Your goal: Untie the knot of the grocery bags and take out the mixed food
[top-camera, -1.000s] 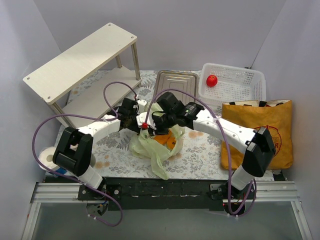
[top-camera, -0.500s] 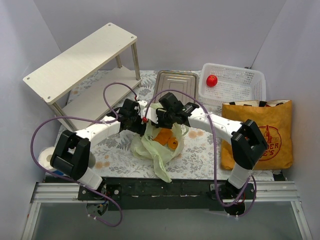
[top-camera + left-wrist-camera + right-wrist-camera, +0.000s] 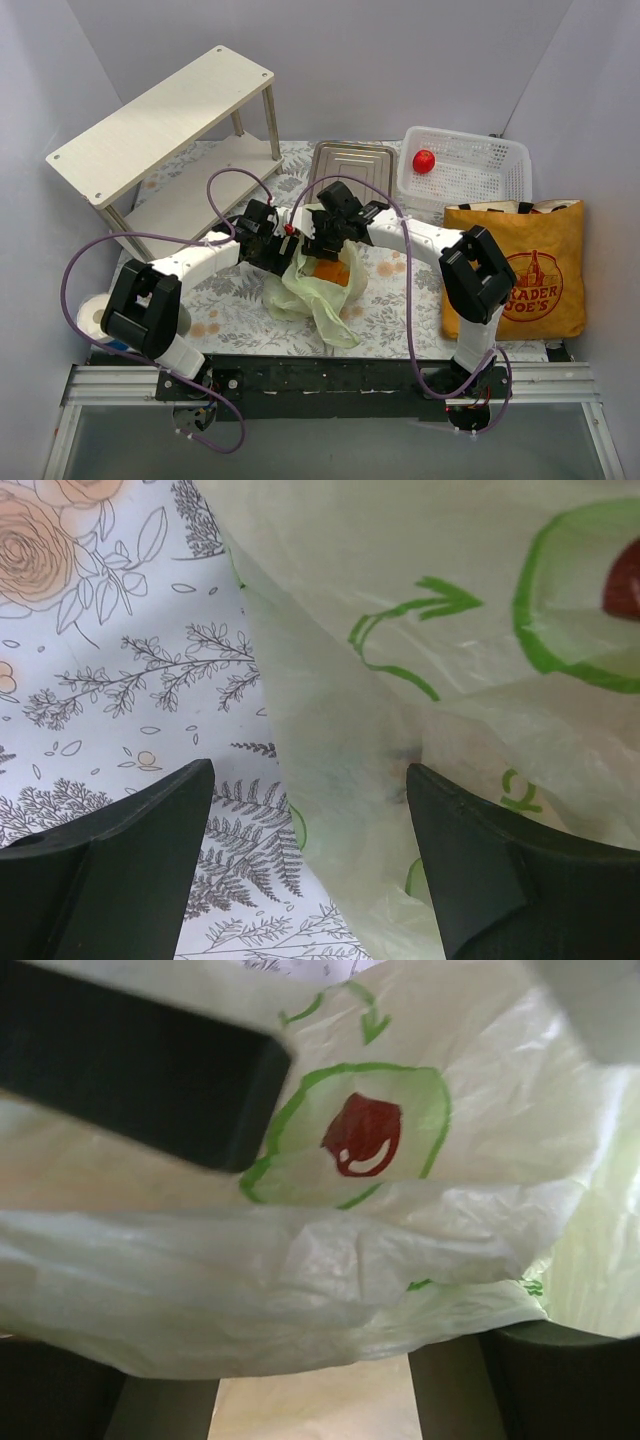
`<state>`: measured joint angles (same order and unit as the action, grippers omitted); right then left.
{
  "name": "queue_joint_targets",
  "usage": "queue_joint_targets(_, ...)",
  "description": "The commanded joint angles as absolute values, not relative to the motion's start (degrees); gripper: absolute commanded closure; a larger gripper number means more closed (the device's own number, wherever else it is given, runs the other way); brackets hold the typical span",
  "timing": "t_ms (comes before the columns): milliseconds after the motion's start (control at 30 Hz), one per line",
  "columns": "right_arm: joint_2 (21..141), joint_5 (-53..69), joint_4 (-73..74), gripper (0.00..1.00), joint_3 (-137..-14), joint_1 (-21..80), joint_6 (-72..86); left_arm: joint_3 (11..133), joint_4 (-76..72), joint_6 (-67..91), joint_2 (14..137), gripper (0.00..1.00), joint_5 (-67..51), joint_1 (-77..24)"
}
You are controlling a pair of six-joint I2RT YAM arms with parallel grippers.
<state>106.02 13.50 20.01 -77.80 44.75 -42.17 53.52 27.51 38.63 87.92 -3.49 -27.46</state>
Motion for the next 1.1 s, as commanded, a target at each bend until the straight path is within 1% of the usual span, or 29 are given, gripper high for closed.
queue_joint_targets(0, 108.36, 13.8, 16.44, 0.29, -82.44, 44.47, -41.31, 54.05, 29.09, 40.25, 88.42, 0.23, -4.22, -27.25)
queue_joint_targets(500, 118.65, 18.54, 16.87, 0.28, -91.31, 40.61, -38.76, 54.76, 31.2, 39.99, 89.65, 0.22, -1.14, -26.46)
queue_joint_targets(633, 122.16, 19.86, 17.75, 0.28, -93.07, 39.9, -38.32, 54.4, 31.73, 40.17, 89.91, 0.22, -0.97, -25.75)
queue_joint_targets(700, 123.13, 20.04, 17.93, 0.3, -93.25, 39.64, -38.32, 54.23, 31.9, 39.99, 90.17, 0.22, -0.88, -25.31)
queue_joint_targets(733, 123.66, 20.65, 18.02, 0.34, -93.51, 39.46, -38.41, 54.32, 31.9, 39.99, 90.44, 0.22, -0.79, -24.88)
queue_joint_targets(767, 123.84, 20.92, 18.19, 0.41, -93.78, 39.11, -38.32, 54.4, 31.82, 39.9, 90.53, 0.22, -0.79, -24.7)
queue_joint_targets(833, 123.49, 20.57, 17.85, 0.51, -93.87, 38.85, -38.41, 54.58, 31.73, 39.9, 90.97, 0.22, -0.88, -23.91)
queue_joint_targets(867, 123.14, 20.22, 17.84, 0.6, -93.61, 38.59, -38.41, 54.49, 31.73, 39.99, 91.05, 0.22, -0.97, -23.56)
queue_joint_targets(967, 119.89, 20.56, 18.8, 0.72, -92.03, 38.06, -39.02, 55.54, 31.38, 40.34, 92.11, 0.22, -2.19, -21.54)
queue_joint_targets(1067, 114.19, 23.37, 21.0, 0.76, -89.75, 37.79, -39.11, 57.3, 30.94, 40.87, 93.77, 0.22, -3.6, -18.82)
